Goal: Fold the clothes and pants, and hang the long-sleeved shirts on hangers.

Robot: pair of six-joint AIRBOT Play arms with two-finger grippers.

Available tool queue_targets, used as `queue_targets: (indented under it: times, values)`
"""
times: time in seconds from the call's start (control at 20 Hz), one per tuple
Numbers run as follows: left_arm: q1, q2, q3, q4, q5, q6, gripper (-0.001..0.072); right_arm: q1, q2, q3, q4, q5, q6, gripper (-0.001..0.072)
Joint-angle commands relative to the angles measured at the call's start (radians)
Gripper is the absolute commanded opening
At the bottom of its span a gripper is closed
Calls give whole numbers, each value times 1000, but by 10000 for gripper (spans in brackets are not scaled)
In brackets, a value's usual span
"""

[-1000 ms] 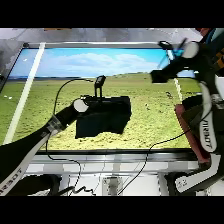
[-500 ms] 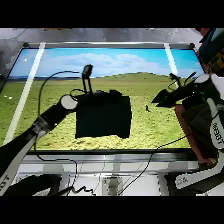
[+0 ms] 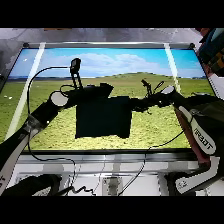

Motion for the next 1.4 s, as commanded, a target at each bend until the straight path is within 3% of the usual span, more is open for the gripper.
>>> queue_targets:
  times: [0.0,0.3,0.35,0.45,0.5,0.55,0.75,1.1,1.15,1.25,1.35]
  values:
    - [3,1,1,71,-2,0,704,69,-5,-5,-73,-213,161,709]
    - [7,1,1,220,-2,0,702,126,-106,13,-70,-116,150,679]
    - [10,1,1,222,-2,0,702,148,-118,26,-70,-122,149,648]
    - [17,1,1,222,-2,0,702,188,-121,58,-71,-184,80,359]
    - [21,1,1,222,-2,0,702,202,-121,84,-72,-207,51,151]
    - [27,2,1,222,-4,0,702,207,-120,113,-72,-219,45,30]
    - [105,21,1,221,-58,-4,701,151,-71,265,-123,-193,62,28]
    - [394,144,1,222,-97,-3,701,-206,306,358,-380,-53,316,28]
    - [431,156,1,222,-96,-3,701,-274,379,358,-426,-18,380,28]
    - [499,176,1,221,-100,-3,701,-409,506,358,-582,79,619,28]
    - [547,193,1,220,-100,-4,701,-562,621,358,-771,224,743,28]
